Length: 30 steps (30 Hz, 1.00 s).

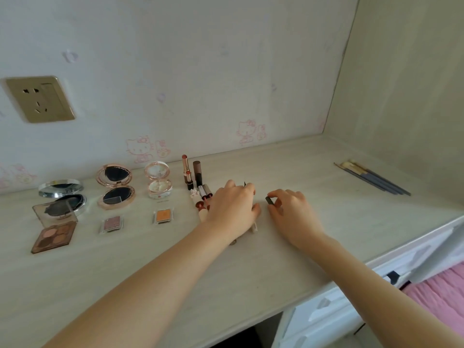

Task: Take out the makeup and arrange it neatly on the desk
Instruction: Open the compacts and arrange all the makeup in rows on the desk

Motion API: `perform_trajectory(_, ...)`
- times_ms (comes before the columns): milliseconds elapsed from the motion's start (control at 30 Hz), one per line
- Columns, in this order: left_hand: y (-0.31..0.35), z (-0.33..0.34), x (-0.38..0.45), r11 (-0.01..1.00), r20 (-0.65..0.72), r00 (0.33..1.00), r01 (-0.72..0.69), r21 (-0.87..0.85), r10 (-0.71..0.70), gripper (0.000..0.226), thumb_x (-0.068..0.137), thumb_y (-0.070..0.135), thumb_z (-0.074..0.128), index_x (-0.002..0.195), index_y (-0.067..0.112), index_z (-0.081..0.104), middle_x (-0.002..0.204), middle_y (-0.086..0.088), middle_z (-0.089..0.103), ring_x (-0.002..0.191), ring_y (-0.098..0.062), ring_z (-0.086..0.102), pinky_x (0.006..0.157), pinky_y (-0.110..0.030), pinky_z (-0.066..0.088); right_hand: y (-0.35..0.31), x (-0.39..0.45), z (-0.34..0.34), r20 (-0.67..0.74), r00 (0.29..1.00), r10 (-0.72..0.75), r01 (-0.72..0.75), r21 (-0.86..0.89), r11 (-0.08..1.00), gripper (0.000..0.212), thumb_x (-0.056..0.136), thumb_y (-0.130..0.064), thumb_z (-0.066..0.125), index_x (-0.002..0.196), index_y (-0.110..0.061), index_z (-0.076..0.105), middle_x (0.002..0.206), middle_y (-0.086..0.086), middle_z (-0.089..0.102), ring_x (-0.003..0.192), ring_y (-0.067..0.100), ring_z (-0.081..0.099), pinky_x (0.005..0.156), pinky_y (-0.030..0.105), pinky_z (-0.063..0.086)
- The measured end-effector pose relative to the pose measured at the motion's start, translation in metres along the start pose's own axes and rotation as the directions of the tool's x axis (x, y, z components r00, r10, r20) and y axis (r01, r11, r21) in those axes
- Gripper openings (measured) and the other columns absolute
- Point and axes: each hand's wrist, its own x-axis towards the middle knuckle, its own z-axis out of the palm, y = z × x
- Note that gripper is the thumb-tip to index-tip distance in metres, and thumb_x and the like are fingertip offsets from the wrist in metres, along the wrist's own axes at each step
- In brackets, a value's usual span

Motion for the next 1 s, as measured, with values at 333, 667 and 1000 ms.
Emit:
perform_trajectory(333,-0.003,0.008,0.004,0.976,0.114,0.993,-0.059,0.209,0.036,0.036,0.092,0.044,0.046,0.106,0.016,0.065,0.099,0.001,0.067,0.101,-0.022,0.049,0.074,-0.034,0.041,0.000,0.001,0.000,0.041,0.995,-0.092,0.097,-0.158,0.983,0.028,0.094,-0.032,0.049,0.116,-0.021,0.062,0.107,0.000,0.058,0.102,0.023,0.049,0.084,0.032,0.042)
perform_trajectory(667,-0.017,-0.015,-0.041,0.997,0.183,0.980,-0.072,-0.018,0.074,0.037,0.085,0.046,0.055,0.116,0.028,0.066,0.119,0.017,0.057,0.114,-0.010,0.039,0.095,-0.037,0.041,0.005,-0.009,-0.004,0.057,0.981,-0.185,0.190,-0.114,0.975,0.034,0.095,-0.019,0.046,0.126,-0.020,0.059,0.117,-0.001,0.059,0.105,0.024,0.048,0.090,0.033,0.041)
perform_trajectory(1000,-0.013,-0.012,-0.039,0.999,0.112,0.994,-0.020,0.027,0.017,0.033,0.084,0.039,0.057,0.114,0.028,0.066,0.117,0.015,0.061,0.116,-0.013,0.042,0.097,-0.032,0.039,-0.016,0.005,0.006,0.085,0.971,-0.223,0.219,0.052,0.974,0.030,0.093,-0.009,0.049,0.117,-0.014,0.065,0.113,0.005,0.062,0.105,0.027,0.052,0.088,0.034,0.043)
